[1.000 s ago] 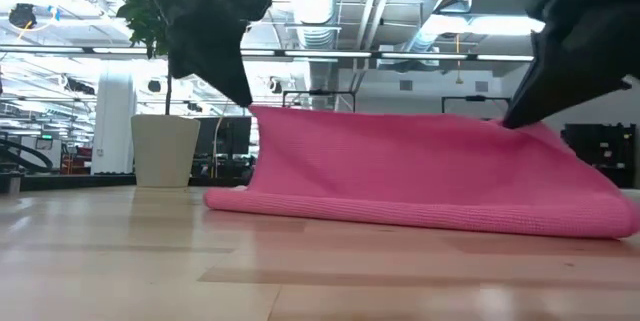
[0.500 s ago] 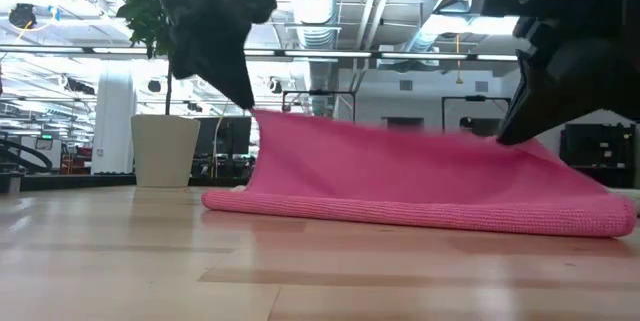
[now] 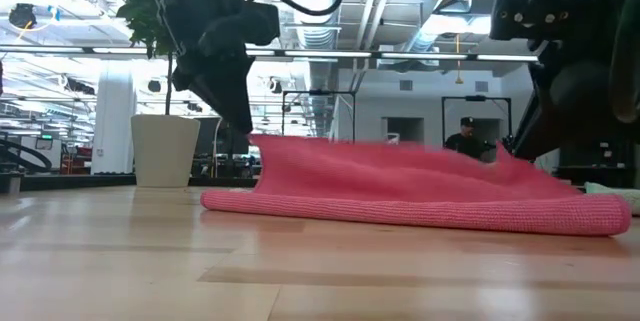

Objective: Fold microfiber towels
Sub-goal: Fold pink microfiber towel

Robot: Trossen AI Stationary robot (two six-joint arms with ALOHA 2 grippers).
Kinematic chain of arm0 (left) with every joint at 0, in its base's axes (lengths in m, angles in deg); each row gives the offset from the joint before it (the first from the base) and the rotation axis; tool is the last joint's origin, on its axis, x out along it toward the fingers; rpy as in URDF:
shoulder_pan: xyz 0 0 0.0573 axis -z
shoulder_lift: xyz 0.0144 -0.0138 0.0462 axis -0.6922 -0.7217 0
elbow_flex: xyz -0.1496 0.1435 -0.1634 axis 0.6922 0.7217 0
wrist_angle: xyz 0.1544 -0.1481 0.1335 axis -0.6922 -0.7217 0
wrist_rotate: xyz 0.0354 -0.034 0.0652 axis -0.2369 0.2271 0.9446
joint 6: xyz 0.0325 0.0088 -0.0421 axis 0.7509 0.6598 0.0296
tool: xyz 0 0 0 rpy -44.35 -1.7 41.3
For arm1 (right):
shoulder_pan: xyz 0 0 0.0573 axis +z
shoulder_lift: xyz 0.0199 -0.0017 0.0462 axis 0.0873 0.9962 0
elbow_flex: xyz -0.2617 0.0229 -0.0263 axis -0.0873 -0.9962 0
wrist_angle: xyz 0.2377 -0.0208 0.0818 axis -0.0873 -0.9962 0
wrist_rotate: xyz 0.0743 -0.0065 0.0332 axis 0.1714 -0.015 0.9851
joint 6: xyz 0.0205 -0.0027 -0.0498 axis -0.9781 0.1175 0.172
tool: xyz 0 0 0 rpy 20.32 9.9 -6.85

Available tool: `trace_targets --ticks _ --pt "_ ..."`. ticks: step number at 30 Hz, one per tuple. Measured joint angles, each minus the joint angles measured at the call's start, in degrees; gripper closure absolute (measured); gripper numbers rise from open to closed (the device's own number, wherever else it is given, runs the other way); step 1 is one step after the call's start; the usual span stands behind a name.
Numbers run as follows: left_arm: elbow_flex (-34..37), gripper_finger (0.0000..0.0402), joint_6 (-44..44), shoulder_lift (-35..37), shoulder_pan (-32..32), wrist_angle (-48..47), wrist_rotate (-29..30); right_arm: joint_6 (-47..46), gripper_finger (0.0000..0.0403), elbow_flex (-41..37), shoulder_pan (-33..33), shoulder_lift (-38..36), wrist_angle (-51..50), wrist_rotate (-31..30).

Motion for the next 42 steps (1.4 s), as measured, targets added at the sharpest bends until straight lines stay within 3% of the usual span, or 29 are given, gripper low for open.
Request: trace_targets --ticks 9,13,17,21,27,32,42 --pt "0.0 0.0284 4.6 0.0 -0.9 3.4 -3.5 -5.7 0.0175 0.0 2.2 -1.9 -5.2 -1.7" --pt "0.0 0.0231 6.6 0.0 -1.0 5.8 -5.0 -9.8 0.0168 0.0 4.5 -5.8 -7.2 -7.2" --pt "0.7 0.0207 8.8 0.1 -0.2 12.2 -12.8 -12.3 0.0179 -1.7 4.7 -13.1 -5.9 -7.4" --pt "4.1 0.0227 9.5 0.1 1.2 21.0 -17.7 -4.9 0.0186 -7.3 0.7 -20.8 4.4 0.2" --pt "9.2 0.0276 6.6 0.1 1.1 24.5 -15.7 2.9 0.0184 -17.6 -7.1 -26.1 21.3 11.5" --pt "12.3 0.0302 6.5 0.1 1.1 29.9 -15.8 4.6 0.0184 -21.7 -10.0 -25.3 29.1 13.2" --pt "14.2 0.0349 6.4 -0.7 1.1 31.9 -14.5 6.8 0.0188 -21.8 -11.8 -17.1 32.5 15.3"
